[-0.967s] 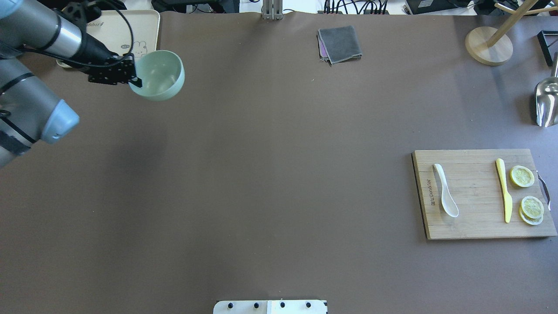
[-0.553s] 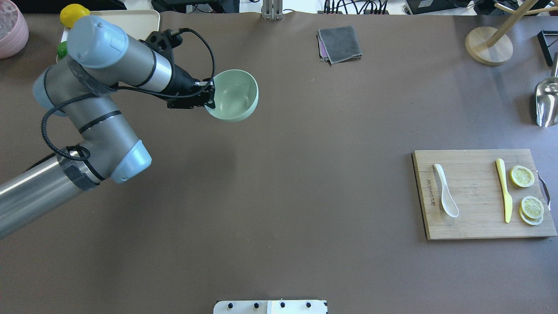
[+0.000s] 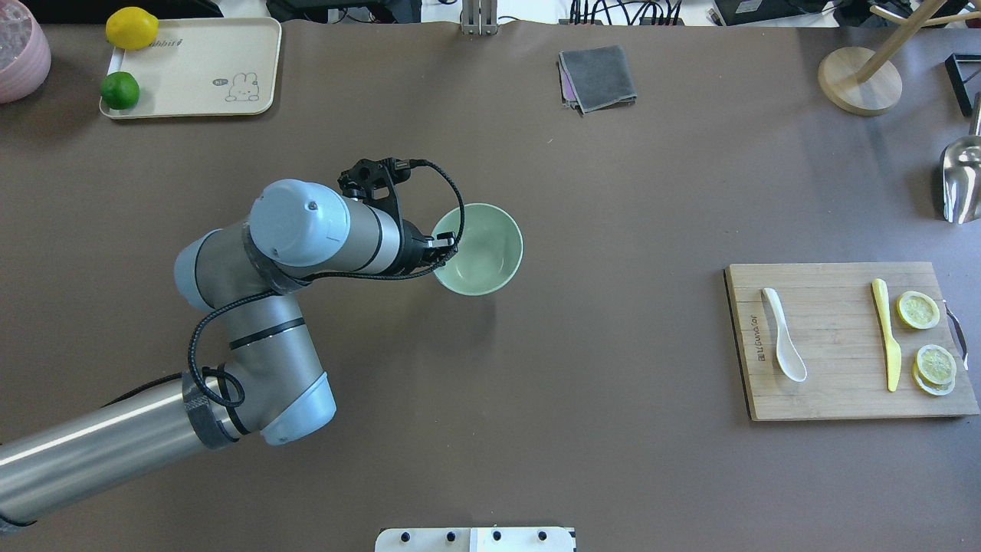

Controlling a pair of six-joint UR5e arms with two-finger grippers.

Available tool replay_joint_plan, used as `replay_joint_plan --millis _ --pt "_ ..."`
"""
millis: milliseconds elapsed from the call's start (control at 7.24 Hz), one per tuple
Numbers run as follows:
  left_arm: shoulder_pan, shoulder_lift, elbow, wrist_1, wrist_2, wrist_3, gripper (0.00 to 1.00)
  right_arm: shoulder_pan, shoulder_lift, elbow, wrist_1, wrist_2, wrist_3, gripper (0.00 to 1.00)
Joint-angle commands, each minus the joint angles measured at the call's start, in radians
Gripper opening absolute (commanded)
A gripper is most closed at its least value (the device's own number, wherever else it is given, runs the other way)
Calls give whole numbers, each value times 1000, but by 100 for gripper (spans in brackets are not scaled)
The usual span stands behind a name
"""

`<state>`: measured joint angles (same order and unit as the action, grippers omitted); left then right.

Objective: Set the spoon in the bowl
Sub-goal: 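Slide the pale green bowl with the left gripper toward the table center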

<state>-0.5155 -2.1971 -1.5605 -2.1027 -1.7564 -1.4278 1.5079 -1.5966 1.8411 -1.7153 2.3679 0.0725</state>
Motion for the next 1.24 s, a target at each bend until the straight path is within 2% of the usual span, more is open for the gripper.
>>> replay_joint_plan --millis 0,276,414,553,691,829,1105 --pt "46 -12 13 55 61 3 0 0 -8 3 -1 25 0 100" --pt "46 -15 42 53 86 7 0 2 -9 3 3 95 0 100" --pt "46 -15 36 47 81 7 85 2 -9 4 6 96 -2 100" --pt "43 -20 19 46 78 7 98 0 -9 6 8 94 -2 100" --pt "26 -20 -21 52 72 12 98 0 -5 7 8 94 1 100" --pt "-29 -10 -54 55 -10 13 98 -1 4 10 8 96 16 100" --pt "-232 75 -133 79 -252 126 98 -101 4 132 9 94 234 100"
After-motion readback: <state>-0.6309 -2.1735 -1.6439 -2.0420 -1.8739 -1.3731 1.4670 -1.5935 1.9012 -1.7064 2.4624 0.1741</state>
